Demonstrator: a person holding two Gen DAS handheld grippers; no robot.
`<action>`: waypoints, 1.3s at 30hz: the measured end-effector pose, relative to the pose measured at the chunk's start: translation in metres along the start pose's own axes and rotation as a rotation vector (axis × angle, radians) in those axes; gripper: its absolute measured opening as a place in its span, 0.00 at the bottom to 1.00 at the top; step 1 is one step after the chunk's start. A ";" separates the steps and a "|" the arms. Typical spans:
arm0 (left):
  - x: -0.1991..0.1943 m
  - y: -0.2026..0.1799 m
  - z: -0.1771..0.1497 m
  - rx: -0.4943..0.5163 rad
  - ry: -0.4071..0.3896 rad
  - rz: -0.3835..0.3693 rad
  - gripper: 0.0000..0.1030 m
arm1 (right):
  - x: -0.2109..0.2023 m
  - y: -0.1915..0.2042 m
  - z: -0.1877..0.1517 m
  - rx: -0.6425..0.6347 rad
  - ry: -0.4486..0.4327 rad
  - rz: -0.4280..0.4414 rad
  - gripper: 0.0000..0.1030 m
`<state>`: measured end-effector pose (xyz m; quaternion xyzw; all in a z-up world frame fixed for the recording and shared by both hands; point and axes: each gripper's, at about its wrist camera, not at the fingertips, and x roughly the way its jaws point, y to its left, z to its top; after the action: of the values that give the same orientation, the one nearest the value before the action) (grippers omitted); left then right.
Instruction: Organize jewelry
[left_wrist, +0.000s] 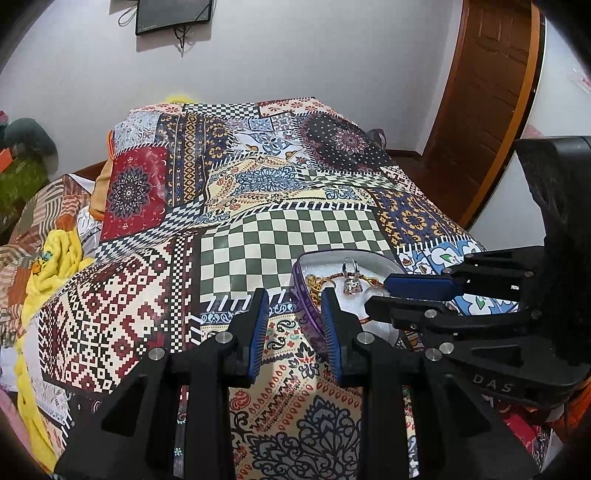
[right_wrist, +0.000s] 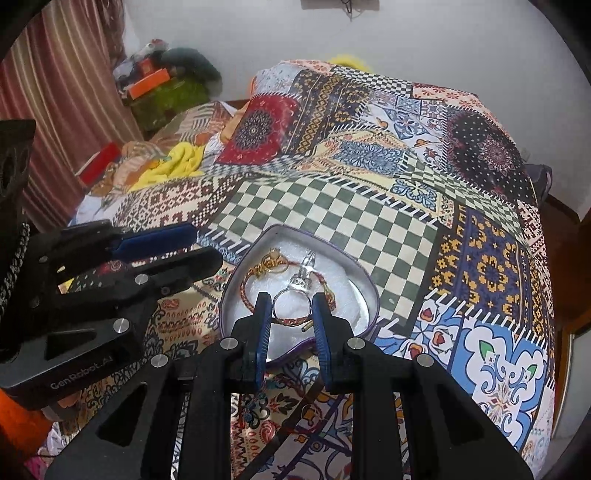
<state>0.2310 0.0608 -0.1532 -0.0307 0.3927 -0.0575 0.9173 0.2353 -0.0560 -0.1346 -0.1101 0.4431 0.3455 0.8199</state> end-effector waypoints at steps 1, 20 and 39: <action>-0.001 0.000 0.000 0.000 0.000 0.000 0.27 | 0.000 0.002 0.000 -0.005 0.003 -0.007 0.20; -0.027 -0.009 -0.007 0.002 0.006 0.001 0.27 | -0.044 0.006 -0.007 0.005 -0.063 -0.080 0.26; 0.003 -0.026 -0.045 0.010 0.159 -0.035 0.31 | -0.063 -0.043 -0.057 0.133 -0.032 -0.142 0.30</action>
<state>0.1985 0.0340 -0.1838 -0.0282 0.4636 -0.0780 0.8822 0.2033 -0.1448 -0.1221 -0.0809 0.4428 0.2582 0.8548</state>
